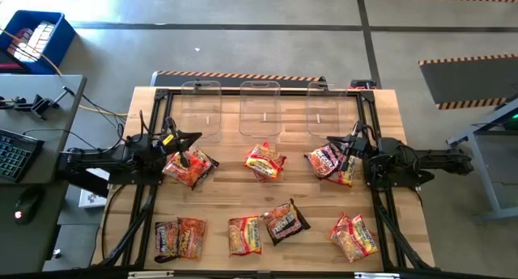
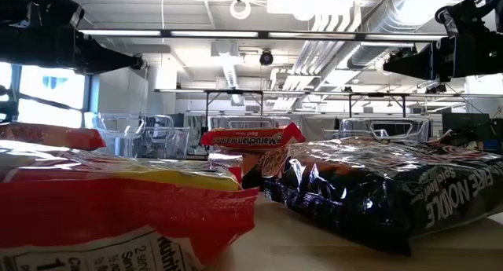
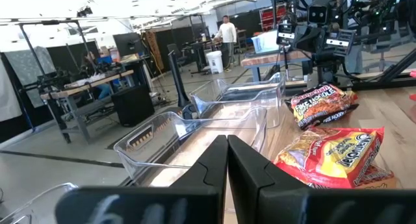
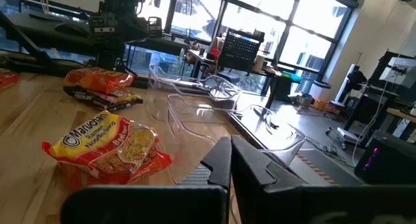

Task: Sort Maruchan noodles
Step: Put the black noodle pack into the right transparent bin

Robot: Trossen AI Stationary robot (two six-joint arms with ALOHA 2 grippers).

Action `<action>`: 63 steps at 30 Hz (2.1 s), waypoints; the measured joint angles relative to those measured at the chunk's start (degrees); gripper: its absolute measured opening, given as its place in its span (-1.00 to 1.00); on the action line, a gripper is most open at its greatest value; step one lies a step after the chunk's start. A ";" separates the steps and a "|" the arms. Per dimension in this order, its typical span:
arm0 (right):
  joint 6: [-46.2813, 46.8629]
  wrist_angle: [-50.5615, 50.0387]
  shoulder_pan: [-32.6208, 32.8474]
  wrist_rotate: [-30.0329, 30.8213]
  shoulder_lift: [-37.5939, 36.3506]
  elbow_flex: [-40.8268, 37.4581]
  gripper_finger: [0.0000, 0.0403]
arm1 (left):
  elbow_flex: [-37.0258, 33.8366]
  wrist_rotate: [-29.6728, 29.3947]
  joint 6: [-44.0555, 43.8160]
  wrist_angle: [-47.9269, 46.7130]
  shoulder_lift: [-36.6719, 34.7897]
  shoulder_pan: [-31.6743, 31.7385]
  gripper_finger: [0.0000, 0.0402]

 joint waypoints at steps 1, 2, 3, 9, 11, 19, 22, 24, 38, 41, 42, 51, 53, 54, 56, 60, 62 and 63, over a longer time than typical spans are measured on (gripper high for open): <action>0.22 0.19 0.00 -0.04 0.00 -0.02 -1.00 | 0.00 0.00 0.04 0.00 0.02 -0.01 -0.98; 1.37 0.42 0.00 -0.46 0.00 -0.01 -1.00 | 0.00 0.00 0.02 0.00 0.01 0.00 -0.98; 3.87 0.45 0.01 -1.69 0.00 0.00 -1.00 | 0.00 0.00 0.00 0.00 0.00 0.00 -0.98; 21.53 1.01 0.11 -8.42 0.00 0.00 -1.00 | 0.00 0.01 0.01 0.00 0.01 0.00 -0.98; 25.23 1.12 0.11 -8.95 0.00 -0.01 -1.00 | 0.00 0.01 -0.01 0.00 0.00 0.00 -0.98; 31.66 11.79 0.11 -7.80 0.02 -0.01 -1.00 | 0.01 0.02 2.60 2.58 0.02 0.00 -0.98; 29.12 19.59 0.11 -7.80 0.02 -0.02 -1.00 | 0.02 -0.13 4.41 3.58 0.02 0.02 -0.98; 27.46 22.97 0.11 -7.80 0.02 -0.02 -1.00 | 0.02 -0.13 4.19 4.65 0.02 0.02 -0.98; 49.18 -10.99 1.32 -0.07 11.78 13.68 -0.78 | 0.02 0.18 -5.16 9.76 0.02 0.04 -0.98; 59.00 -25.80 2.52 -0.27 18.95 20.71 -0.61 | 0.02 -0.54 -6.05 9.75 0.02 0.04 -0.98; 62.03 -30.32 2.92 -0.50 21.58 23.03 -0.54 | 0.02 -0.55 -6.37 9.77 0.02 0.04 -0.98; 87.35 -56.06 4.00 -6.61 40.01 34.21 0.16 | 0.02 -0.57 -14.03 8.49 0.02 0.04 -0.98; 91.46 -56.14 3.98 -8.74 42.49 34.21 0.27 | 0.02 -0.59 -14.08 7.87 0.02 0.04 -0.98; 93.43 -56.13 3.98 -9.58 43.64 34.21 0.31 | 0.02 -0.58 -14.35 7.34 0.02 0.04 -0.98; 96.98 -56.17 3.98 -10.03 45.58 34.21 0.36 | 0.02 -0.64 -14.64 6.90 0.02 0.04 -0.98; 100.38 -56.18 3.98 -10.23 47.24 34.21 0.39 | 0.02 -0.64 -14.62 6.71 0.02 0.04 -0.98; 101.83 -56.71 3.85 -9.32 47.34 34.21 0.39 | 0.02 -0.63 -14.62 6.61 0.02 0.04 -0.98; 102.74 -57.70 3.75 -9.29 47.34 34.23 0.39 | 0.02 -0.63 -14.61 6.53 0.02 0.04 -0.98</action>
